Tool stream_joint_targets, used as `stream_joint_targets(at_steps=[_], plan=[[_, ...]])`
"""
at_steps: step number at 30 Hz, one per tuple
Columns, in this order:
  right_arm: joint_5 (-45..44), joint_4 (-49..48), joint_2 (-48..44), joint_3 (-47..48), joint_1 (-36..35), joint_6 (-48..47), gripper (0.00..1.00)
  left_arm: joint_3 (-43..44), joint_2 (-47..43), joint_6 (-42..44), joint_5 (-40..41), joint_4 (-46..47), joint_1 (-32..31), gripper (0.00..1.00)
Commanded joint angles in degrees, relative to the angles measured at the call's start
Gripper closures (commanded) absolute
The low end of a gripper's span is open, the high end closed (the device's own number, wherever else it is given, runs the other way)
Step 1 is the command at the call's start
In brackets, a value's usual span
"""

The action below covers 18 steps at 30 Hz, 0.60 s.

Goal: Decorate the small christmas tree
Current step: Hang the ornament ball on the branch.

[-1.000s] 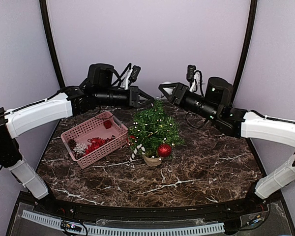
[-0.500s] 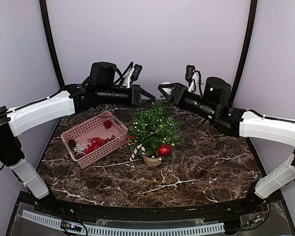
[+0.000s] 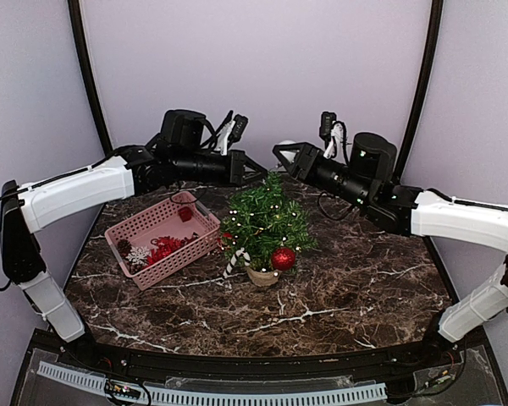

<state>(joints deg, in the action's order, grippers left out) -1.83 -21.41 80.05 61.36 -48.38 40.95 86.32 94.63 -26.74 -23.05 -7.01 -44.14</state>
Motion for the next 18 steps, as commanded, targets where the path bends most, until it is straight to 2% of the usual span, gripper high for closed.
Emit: stream_joint_targets(at_steps=[1, 18], plan=[[-1.2, -2.5, 0.3, 0.4, -0.2, -0.7, 0.60, 1.2, -0.3, 1.3, 0.3, -0.1, 0.0, 1.00], [0.1, -3.2, -1.1, -2.1, -0.2, 0.3, 0.60, -1.0, -1.0, 2.1, -1.1, 0.6, 0.0, 1.00]])
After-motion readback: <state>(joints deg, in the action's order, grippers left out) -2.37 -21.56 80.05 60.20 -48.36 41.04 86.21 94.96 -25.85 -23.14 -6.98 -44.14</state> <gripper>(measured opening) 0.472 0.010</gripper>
